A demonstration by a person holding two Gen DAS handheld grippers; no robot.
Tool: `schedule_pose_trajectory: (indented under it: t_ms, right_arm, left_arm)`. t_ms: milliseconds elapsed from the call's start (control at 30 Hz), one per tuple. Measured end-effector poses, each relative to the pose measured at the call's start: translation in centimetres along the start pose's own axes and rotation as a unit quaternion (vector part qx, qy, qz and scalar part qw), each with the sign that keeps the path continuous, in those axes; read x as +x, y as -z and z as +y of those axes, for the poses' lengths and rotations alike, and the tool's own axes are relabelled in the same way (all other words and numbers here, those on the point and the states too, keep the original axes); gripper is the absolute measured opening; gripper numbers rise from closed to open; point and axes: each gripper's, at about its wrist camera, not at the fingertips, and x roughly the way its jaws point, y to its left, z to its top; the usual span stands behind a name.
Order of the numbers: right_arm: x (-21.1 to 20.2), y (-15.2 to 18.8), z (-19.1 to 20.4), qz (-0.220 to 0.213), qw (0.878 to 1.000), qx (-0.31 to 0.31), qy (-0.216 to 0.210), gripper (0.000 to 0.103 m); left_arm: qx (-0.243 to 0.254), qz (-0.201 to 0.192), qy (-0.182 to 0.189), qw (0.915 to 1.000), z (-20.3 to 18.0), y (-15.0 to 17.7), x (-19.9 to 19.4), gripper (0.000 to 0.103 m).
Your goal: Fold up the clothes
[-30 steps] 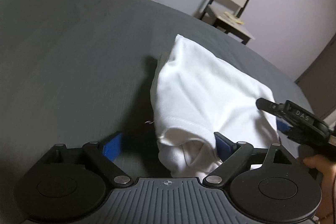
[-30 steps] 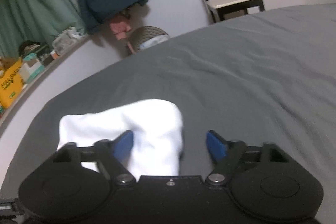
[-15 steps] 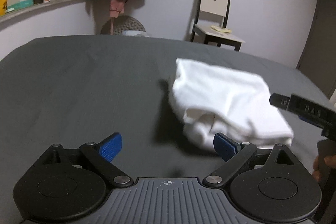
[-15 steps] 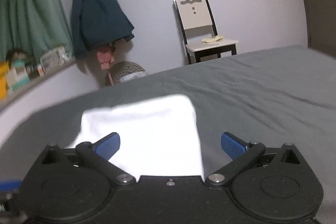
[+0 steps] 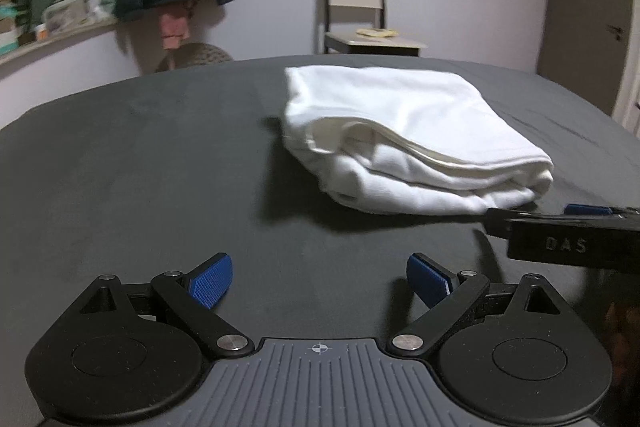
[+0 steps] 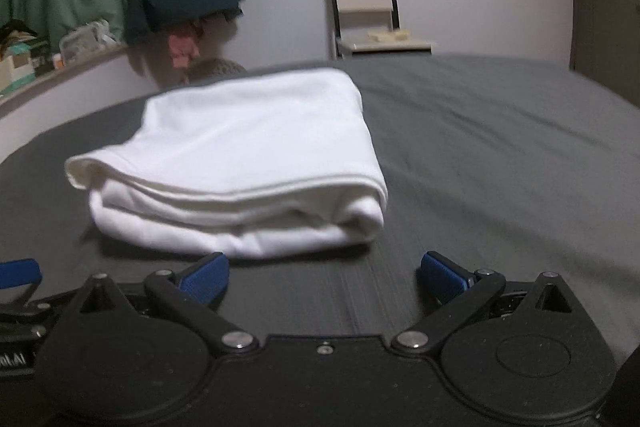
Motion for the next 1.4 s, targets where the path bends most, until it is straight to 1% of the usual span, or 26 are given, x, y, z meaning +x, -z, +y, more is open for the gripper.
schedule_pose_trajectory:
  t_ms: [67, 133, 167, 200, 233, 267, 400, 667, 867, 933, 967, 1000, 1033, 1100, 1200, 1400]
  right_arm:
    - [0.2, 0.0, 0.5, 0.001, 1.000, -0.010, 0.006, 0.103]
    - [0.2, 0.1, 1.0, 0.004, 1.000, -0.024, 0.005, 0.103]
    - [0.2, 0.1, 1.3, 0.005, 0.999, -0.032, 0.004, 0.103]
    - [0.1, 0.2, 1.5, 0.006, 0.999, -0.039, 0.002, 0.103]
    - [0.2, 0.1, 1.7, 0.008, 0.999, -0.045, 0.004, 0.103]
    - [0.2, 0.2, 1.8, 0.008, 0.999, -0.048, 0.006, 0.103]
    - [0.4, 0.2, 1.8, 0.010, 0.999, -0.048, 0.010, 0.103]
    - [0.5, 0.3, 1.5, 0.009, 0.999, -0.035, 0.011, 0.103]
    - [0.4, 0.3, 1.4, 0.008, 0.999, -0.032, 0.018, 0.103]
    - [0.4, 0.3, 1.4, 0.007, 0.999, -0.030, 0.018, 0.103]
    - [0.4, 0.3, 1.4, 0.008, 0.999, -0.031, 0.020, 0.103]
    - [0.4, 0.3, 1.5, 0.008, 0.999, -0.032, 0.021, 0.103]
    - [0.5, 0.3, 1.5, 0.008, 0.999, -0.034, 0.022, 0.103]
    - [0.5, 0.3, 1.6, 0.009, 0.999, -0.037, 0.024, 0.103]
    - [0.6, 0.3, 1.7, 0.009, 0.999, -0.038, 0.024, 0.103]
    - [0.7, 0.3, 1.9, 0.009, 0.999, -0.040, 0.025, 0.103]
  left_arm:
    - [0.014, 0.002, 0.008, 0.9999, -0.5, 0.0, 0.5, 0.095]
    - [0.010, -0.001, 0.011, 0.9999, -0.5, 0.0, 0.6, 0.095]
    - [0.006, -0.001, 0.012, 0.9999, -0.4, -0.1, 0.7, 0.096]
    - [0.001, 0.001, 0.010, 0.9999, -0.3, -0.1, 0.8, 0.101]
    - [-0.002, 0.002, 0.009, 1.0000, -0.2, -0.1, 0.9, 0.103]
    - [-0.004, 0.004, 0.007, 1.0000, -0.2, -0.1, 1.0, 0.103]
    - [-0.003, 0.008, 0.005, 1.0000, -0.2, -0.1, 1.4, 0.103]
    - [-0.019, 0.004, 0.003, 0.9998, 0.1, -0.1, 1.6, 0.103]
    - [-0.008, -0.003, -0.017, 0.9998, -0.4, 0.0, 1.2, 0.103]
    - [-0.016, -0.007, -0.048, 0.9987, -0.1, 0.1, 0.9, 0.103]
    - [-0.028, -0.006, -0.073, 0.9970, 0.2, 0.1, 0.9, 0.103]
    - [-0.047, -0.001, -0.076, 0.9960, 0.8, 0.1, 1.0, 0.103]
    - [-0.062, 0.004, -0.065, 0.9960, 1.4, 0.1, 1.1, 0.103]
    - [-0.063, 0.007, -0.057, 0.9964, 1.7, 0.0, 1.3, 0.103]
    - [-0.042, 0.007, -0.043, 0.9982, 1.3, -0.3, 1.7, 0.103]
    - [-0.033, 0.006, -0.034, 0.9989, 0.8, -0.6, 2.2, 0.103]
